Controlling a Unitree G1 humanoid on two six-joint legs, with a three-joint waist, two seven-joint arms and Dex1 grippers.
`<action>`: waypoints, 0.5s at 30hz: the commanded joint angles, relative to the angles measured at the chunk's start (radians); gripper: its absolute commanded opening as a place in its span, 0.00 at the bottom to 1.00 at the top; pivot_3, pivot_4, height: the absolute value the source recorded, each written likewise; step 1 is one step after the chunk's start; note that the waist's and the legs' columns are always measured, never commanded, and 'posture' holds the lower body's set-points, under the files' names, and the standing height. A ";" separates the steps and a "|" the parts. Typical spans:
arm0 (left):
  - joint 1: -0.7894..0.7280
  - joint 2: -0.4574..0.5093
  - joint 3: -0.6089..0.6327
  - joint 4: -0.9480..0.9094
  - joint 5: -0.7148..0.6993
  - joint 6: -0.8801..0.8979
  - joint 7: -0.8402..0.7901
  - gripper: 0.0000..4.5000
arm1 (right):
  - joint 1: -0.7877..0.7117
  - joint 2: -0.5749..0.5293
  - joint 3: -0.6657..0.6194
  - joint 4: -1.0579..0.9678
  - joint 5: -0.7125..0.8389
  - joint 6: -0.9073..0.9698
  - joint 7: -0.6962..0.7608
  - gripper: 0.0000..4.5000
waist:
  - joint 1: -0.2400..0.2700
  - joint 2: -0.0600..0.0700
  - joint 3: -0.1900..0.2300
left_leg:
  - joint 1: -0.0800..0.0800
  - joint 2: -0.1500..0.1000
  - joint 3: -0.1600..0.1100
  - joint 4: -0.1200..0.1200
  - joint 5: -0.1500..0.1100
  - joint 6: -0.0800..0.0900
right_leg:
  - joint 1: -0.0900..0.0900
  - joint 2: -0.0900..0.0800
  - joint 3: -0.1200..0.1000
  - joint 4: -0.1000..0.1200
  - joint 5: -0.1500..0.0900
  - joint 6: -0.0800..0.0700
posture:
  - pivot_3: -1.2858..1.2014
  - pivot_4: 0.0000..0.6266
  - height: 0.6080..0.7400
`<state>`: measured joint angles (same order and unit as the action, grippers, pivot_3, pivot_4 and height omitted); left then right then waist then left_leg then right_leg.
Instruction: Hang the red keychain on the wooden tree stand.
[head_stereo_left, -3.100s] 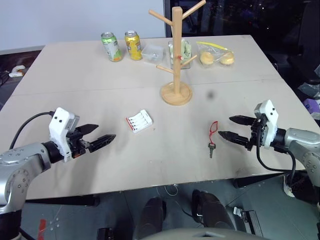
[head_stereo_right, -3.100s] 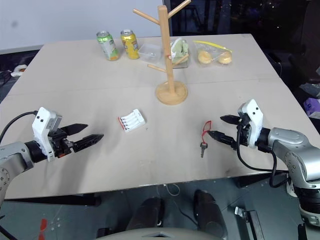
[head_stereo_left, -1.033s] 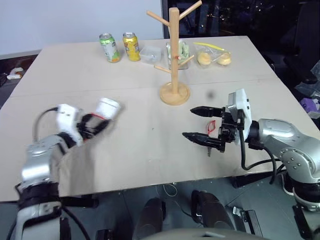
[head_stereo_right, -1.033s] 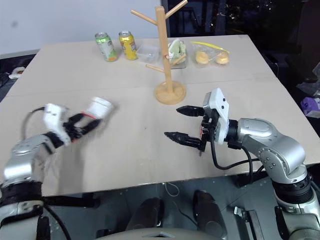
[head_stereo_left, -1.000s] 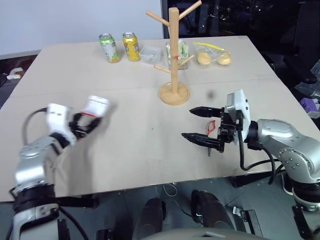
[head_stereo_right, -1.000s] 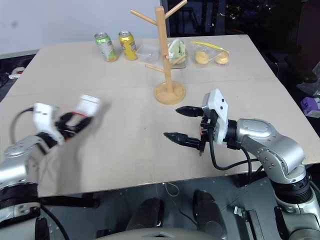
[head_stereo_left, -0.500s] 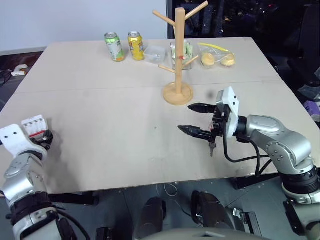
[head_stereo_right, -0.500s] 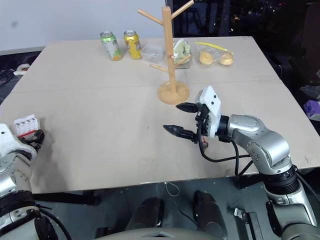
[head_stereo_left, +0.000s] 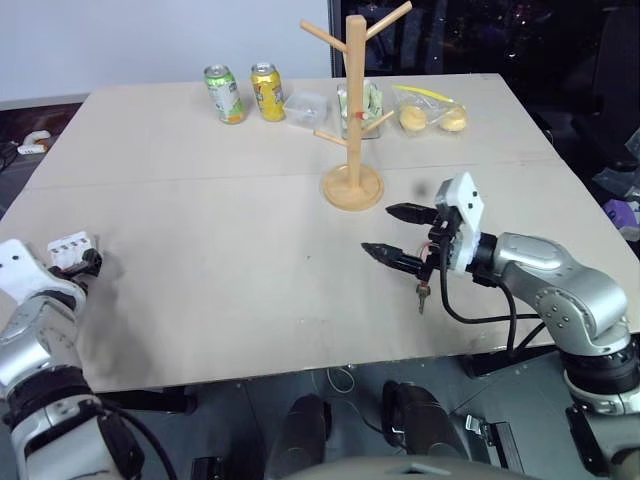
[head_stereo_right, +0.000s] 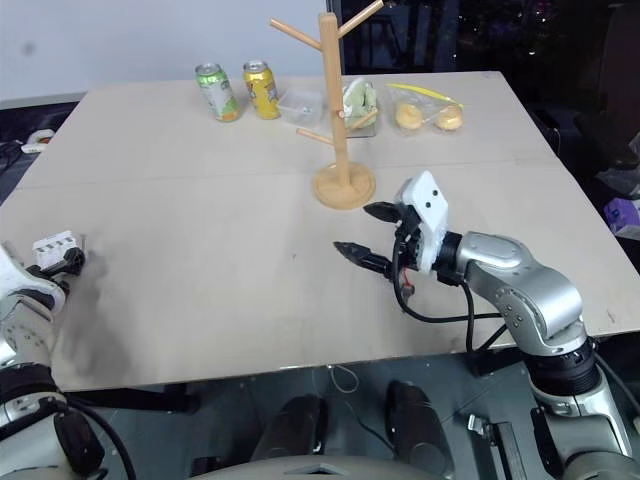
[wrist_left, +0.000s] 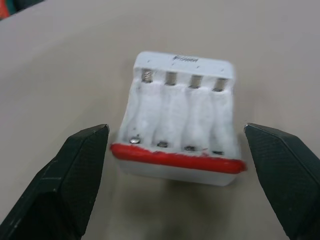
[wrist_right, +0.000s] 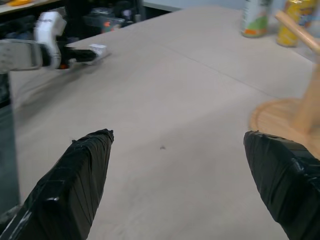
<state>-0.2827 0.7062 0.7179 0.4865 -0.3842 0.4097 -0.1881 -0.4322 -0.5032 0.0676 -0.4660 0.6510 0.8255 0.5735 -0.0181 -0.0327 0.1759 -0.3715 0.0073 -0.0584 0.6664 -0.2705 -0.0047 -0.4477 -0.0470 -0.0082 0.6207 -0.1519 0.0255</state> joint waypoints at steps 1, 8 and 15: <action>0.098 0.015 0.088 -0.330 -0.094 0.141 0.009 0.99 | 0.033 -0.003 -0.104 -0.090 0.060 0.077 -0.085 1.00 | 0.001 0.000 0.000 | 0.000 0.000 0.000 0.000 0.000 0.000 | 0.000 0.000 0.000 0.000 0.000 0.000 | 0.52 0.24 1.00; 0.189 0.172 -0.061 -0.749 -0.217 0.302 -0.248 0.99 | 0.129 0.030 -0.188 -0.218 0.120 0.320 -0.321 1.00 | 0.011 -0.001 0.002 | -0.001 0.000 -0.002 0.001 0.000 -0.001 | 0.000 0.000 -0.002 0.000 -0.001 -0.001 | 0.52 0.24 1.00; 0.078 0.213 -0.336 -0.914 -0.321 0.311 -0.502 0.99 | 0.192 0.041 -0.151 -0.277 0.074 0.440 -0.441 1.00 | -0.009 0.006 0.005 | -0.004 -0.001 0.000 0.000 0.000 0.000 | -0.002 0.000 -0.001 -0.004 -0.001 -0.001 | 0.52 0.24 1.00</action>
<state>-0.1885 0.9006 0.3921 -0.3774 -0.6732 0.7169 -0.6437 -0.2402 -0.4627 -0.0750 -0.6951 0.7246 1.2432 0.1539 -0.0275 -0.0271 0.1811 -0.3769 0.0070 -0.0589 0.6663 -0.2708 -0.0052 -0.4508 -0.0465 -0.0093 0.6169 -0.1531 0.0243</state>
